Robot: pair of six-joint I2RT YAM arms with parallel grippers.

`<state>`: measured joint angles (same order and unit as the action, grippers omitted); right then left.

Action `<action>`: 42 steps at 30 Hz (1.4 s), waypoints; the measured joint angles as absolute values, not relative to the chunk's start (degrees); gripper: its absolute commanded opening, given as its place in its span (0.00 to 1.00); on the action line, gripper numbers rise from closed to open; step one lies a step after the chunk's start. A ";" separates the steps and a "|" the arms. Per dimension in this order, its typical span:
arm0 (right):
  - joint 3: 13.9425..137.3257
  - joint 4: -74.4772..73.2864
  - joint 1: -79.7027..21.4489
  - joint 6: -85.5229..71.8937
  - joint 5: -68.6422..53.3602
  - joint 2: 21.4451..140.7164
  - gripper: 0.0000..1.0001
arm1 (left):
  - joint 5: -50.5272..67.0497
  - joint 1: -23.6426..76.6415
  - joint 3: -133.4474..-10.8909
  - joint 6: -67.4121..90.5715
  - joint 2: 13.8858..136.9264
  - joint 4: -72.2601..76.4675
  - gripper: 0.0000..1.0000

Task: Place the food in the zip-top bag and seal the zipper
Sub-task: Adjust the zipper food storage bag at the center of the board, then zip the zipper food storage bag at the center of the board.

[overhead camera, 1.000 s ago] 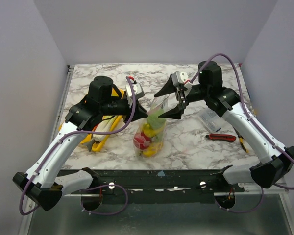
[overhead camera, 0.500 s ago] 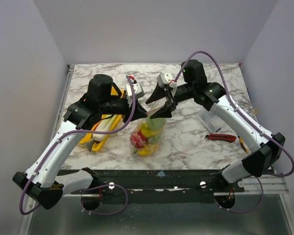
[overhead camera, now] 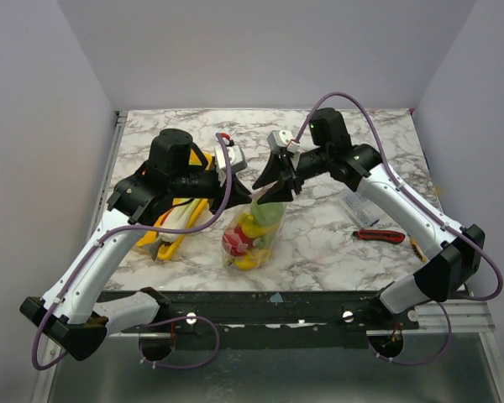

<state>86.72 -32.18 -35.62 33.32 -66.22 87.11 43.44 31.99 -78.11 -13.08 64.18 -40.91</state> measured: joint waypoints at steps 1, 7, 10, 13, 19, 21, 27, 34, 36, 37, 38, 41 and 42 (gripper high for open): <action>86.13 -31.79 -35.62 32.95 -66.54 86.87 0.37 | 43.44 31.99 -78.11 -13.08 64.10 -41.04 0.00; 84.31 -29.58 -35.62 30.28 -67.59 85.69 0.03 | 43.44 31.99 -78.11 -12.95 63.86 -41.21 0.00; 84.25 -29.17 -35.62 28.51 -67.55 85.43 0.01 | 43.11 31.99 -78.11 -12.32 63.86 -40.91 0.12; 83.57 -27.14 -35.55 25.02 -65.95 84.68 0.00 | 41.76 31.99 -78.08 -10.87 63.75 -39.68 0.34; 78.72 -20.40 -35.57 13.26 -58.39 81.06 0.00 | 40.12 30.22 -73.58 -4.29 60.03 -31.16 0.75; 77.01 -17.74 -35.57 8.58 -54.70 80.14 0.00 | 40.10 28.32 -71.00 -0.84 58.02 -27.64 0.80; 73.21 -11.29 -35.57 -1.32 -47.20 78.70 0.00 | 42.96 21.37 -63.16 8.19 54.83 -18.20 0.83; 68.47 -6.98 -35.57 -3.62 -45.52 74.65 0.01 | 52.93 12.93 -53.06 23.16 55.53 -0.84 0.81; 67.92 -6.70 -35.57 -3.62 -45.52 73.80 0.00 | 55.96 10.96 -51.24 28.47 57.23 5.34 0.76; 67.85 -6.52 -35.57 -3.62 -45.54 73.58 0.00 | 57.34 10.55 -51.05 30.81 58.30 7.64 0.74; 67.85 -6.22 -35.57 -3.62 -45.52 73.49 0.00 | 58.13 10.39 -51.05 31.92 59.46 9.28 0.73; 67.85 -5.69 -35.57 -3.64 -45.52 73.47 0.00 | 60.66 10.37 -50.54 35.66 61.45 15.00 0.68; 67.85 -5.69 -35.57 -3.66 -45.52 73.47 0.00 | 61.19 10.55 -50.04 36.42 61.47 16.51 0.63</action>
